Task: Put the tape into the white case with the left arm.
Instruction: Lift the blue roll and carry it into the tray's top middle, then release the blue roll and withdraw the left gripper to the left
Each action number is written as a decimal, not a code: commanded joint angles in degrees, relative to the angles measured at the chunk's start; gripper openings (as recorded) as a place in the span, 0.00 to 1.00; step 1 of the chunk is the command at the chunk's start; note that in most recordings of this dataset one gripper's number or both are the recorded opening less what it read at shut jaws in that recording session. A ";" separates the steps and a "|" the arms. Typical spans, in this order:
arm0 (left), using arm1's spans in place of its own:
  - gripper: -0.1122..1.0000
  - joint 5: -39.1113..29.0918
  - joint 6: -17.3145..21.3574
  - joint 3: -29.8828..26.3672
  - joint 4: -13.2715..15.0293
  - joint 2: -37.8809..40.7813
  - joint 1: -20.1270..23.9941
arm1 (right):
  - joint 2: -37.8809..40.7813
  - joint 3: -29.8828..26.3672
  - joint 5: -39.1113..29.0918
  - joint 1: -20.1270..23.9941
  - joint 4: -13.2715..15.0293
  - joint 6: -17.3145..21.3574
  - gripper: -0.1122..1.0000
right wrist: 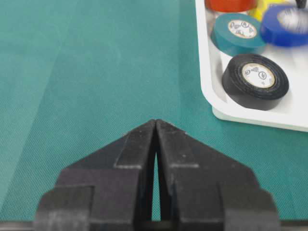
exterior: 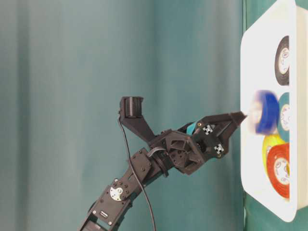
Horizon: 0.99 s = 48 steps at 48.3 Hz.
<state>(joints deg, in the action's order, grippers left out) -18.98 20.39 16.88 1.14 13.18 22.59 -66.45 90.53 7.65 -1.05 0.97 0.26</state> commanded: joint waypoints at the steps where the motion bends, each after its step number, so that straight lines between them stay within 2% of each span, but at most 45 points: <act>1: 0.91 0.26 -0.18 -0.35 0.00 -1.93 -0.18 | 0.35 -0.62 0.70 0.00 0.00 0.00 0.02; 3: 0.95 0.26 -0.26 0.00 0.00 -2.29 -0.26 | 0.35 -0.62 0.62 0.00 0.00 0.00 0.02; 20: 0.93 0.26 -0.70 4.92 0.09 -7.38 -1.05 | 0.35 -0.62 0.62 0.00 0.09 0.00 0.02; 48: 0.93 -0.26 -1.14 19.78 0.35 -25.05 -8.79 | 0.26 -0.62 0.62 0.00 0.00 0.00 0.02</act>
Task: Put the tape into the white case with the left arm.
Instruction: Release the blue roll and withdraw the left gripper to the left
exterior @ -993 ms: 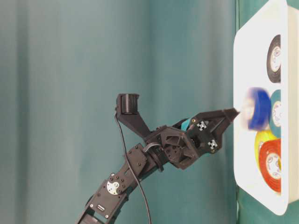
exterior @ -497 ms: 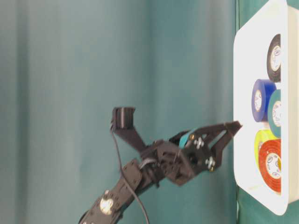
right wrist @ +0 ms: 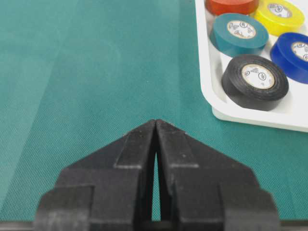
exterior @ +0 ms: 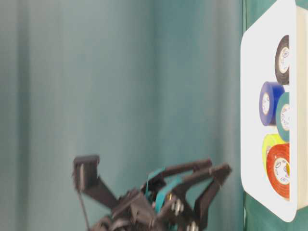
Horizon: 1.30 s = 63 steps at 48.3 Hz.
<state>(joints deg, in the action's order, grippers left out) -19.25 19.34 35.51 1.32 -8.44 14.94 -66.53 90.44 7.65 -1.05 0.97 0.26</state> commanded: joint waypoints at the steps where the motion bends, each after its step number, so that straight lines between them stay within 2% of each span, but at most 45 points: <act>1: 0.93 -0.09 -0.09 1.67 0.18 -3.96 -1.41 | 0.35 -0.53 0.62 0.00 0.09 0.00 0.02; 17: 0.93 -0.09 -3.25 9.84 0.26 -13.01 -5.80 | 0.35 -0.53 0.70 0.00 0.00 0.00 0.02; 30: 0.93 -0.09 -3.34 16.44 0.26 -21.27 -9.49 | 0.35 -0.62 0.62 0.00 0.00 0.00 0.02; 44: 0.93 -0.09 -3.34 21.80 0.35 -28.56 -10.99 | 0.35 -0.53 0.62 0.00 0.09 0.00 0.02; 63: 0.93 -0.09 -3.34 24.26 0.35 -31.64 -11.69 | 0.35 -0.62 0.62 -0.18 0.00 0.00 0.02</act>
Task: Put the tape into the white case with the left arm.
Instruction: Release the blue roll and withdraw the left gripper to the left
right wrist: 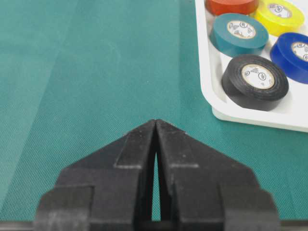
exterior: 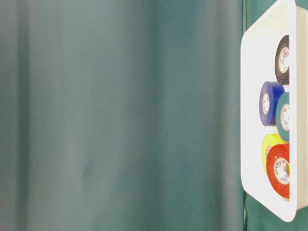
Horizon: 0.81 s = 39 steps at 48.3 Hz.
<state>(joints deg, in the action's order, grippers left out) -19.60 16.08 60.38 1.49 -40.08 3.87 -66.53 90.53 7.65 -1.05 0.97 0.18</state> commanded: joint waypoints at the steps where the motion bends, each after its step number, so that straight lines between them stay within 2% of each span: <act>1: 0.93 0.26 -0.09 -0.53 0.18 -0.09 -0.88 | 0.35 -0.70 0.62 -0.18 0.09 0.09 0.02; 18: 0.93 0.79 -0.35 2.46 0.18 -3.16 -7.73 | 0.35 -0.70 0.70 -0.53 0.00 0.09 0.02; 33: 0.92 0.97 -6.42 7.73 0.18 -14.06 -15.56 | 0.35 -0.62 0.70 -0.53 0.09 0.09 0.02; 39: 0.92 0.53 -6.68 9.05 0.09 -17.14 -18.63 | 0.35 -0.62 0.62 -0.53 0.00 0.09 0.02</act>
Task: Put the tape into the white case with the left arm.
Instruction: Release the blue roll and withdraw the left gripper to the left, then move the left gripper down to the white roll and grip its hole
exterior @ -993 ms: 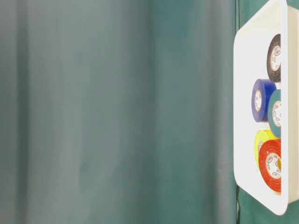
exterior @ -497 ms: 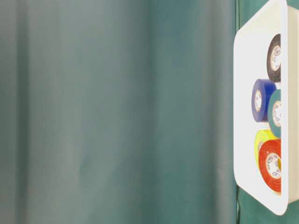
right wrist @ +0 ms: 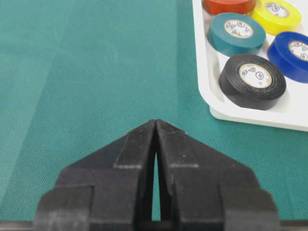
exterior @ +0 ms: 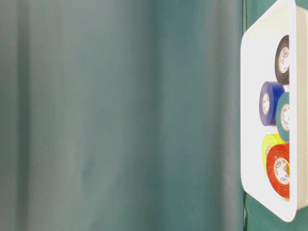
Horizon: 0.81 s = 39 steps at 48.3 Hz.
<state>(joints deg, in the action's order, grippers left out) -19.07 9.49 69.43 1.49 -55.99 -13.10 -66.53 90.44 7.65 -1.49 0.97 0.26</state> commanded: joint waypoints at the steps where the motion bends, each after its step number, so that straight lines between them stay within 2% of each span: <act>1: 0.91 -0.09 -0.09 0.18 0.09 -1.49 -2.02 | 0.35 -0.62 0.70 -0.09 0.00 0.09 0.02; 12: 0.85 -0.53 0.26 0.97 0.09 -2.99 -5.01 | 0.35 -0.62 0.62 -0.09 0.09 0.00 0.02; 29: 0.84 -0.62 0.18 1.05 0.09 -3.25 -12.39 | 0.35 -0.62 0.62 -0.09 0.09 0.09 0.02; 39: 0.84 -0.35 0.09 1.05 0.09 -2.72 -13.10 | 0.35 -0.62 0.70 -0.09 0.00 0.09 0.02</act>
<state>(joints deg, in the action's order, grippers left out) -19.95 9.76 71.10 1.49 -59.41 -25.93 -66.62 90.53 7.65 -1.49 0.97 0.26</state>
